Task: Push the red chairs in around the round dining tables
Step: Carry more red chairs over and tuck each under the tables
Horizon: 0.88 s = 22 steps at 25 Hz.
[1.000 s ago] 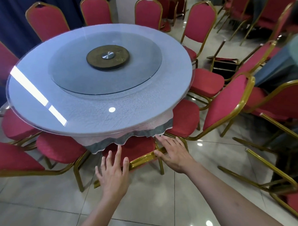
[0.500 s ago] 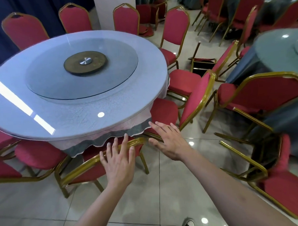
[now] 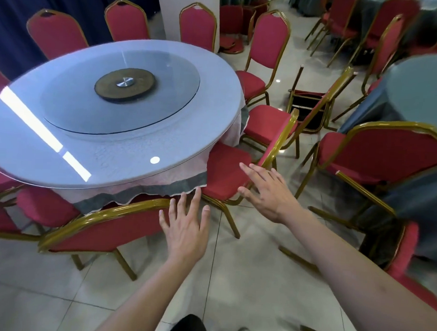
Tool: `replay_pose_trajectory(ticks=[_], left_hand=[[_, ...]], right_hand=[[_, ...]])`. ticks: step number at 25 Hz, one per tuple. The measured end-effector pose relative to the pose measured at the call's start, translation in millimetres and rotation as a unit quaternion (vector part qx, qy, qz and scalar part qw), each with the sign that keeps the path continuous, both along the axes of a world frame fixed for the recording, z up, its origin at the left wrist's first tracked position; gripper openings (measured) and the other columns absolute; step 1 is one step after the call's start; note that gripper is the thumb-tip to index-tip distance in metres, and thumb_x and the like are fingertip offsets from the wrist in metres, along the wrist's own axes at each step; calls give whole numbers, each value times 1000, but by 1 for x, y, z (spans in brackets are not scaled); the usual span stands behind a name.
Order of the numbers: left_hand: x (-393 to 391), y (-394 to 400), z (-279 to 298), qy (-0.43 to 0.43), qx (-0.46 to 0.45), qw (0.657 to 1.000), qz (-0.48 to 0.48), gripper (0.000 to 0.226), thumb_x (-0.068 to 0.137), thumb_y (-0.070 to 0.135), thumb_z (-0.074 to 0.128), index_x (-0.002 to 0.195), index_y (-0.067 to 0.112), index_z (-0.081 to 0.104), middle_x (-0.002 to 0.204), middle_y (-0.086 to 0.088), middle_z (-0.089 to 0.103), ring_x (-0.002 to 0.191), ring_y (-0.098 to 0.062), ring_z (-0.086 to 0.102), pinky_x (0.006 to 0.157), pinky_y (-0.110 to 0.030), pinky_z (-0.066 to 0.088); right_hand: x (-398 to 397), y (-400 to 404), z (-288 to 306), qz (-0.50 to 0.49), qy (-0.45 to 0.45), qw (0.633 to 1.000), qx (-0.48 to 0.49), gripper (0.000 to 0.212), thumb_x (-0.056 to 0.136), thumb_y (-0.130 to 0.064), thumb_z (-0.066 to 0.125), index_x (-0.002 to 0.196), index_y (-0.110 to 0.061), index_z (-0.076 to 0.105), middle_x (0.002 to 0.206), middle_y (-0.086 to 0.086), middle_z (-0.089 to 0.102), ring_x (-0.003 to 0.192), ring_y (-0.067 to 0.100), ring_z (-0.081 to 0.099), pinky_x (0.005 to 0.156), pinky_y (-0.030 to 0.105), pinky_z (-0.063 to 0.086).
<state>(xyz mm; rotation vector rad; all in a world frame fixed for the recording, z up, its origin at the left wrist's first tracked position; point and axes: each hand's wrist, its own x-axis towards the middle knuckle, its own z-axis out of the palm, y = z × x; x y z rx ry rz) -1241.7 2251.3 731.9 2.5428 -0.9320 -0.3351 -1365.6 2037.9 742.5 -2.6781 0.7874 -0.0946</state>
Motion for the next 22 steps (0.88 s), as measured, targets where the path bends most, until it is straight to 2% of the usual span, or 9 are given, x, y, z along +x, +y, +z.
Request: replay_pose_trajectory(ticks=[4, 13, 22], left_hand=[[-20, -43, 1, -8, -9, 1000, -15, 68, 91, 71, -8, 156, 53, 1, 169, 3, 13, 156, -21, -1, 123, -54, -7], [-18, -169, -9, 4, -15, 1000, -25, 63, 93, 70, -7, 154, 56, -7, 169, 3, 11, 156, -22, -2, 123, -53, -6], [-7, -249, -11, 10, -18, 1000, -18, 58, 96, 69, -4, 152, 57, -11, 170, 3, 8, 156, -24, -5, 122, -53, -13]], right_hand=[[-20, -43, 5, -2, 0, 1000, -10, 72, 96, -79, 9, 160, -47, 4, 168, -4, 22, 154, 15, 18, 127, 47, 4], [-4, -165, 6, 3, 36, 999, -34, 71, 97, -75, 11, 161, -44, 5, 167, -1, 22, 154, 19, 19, 127, 49, 4], [18, -275, 2, 21, 65, 996, -56, 71, 96, -77, 8, 160, -45, 3, 168, 1, 19, 155, 22, 18, 127, 50, 6]])
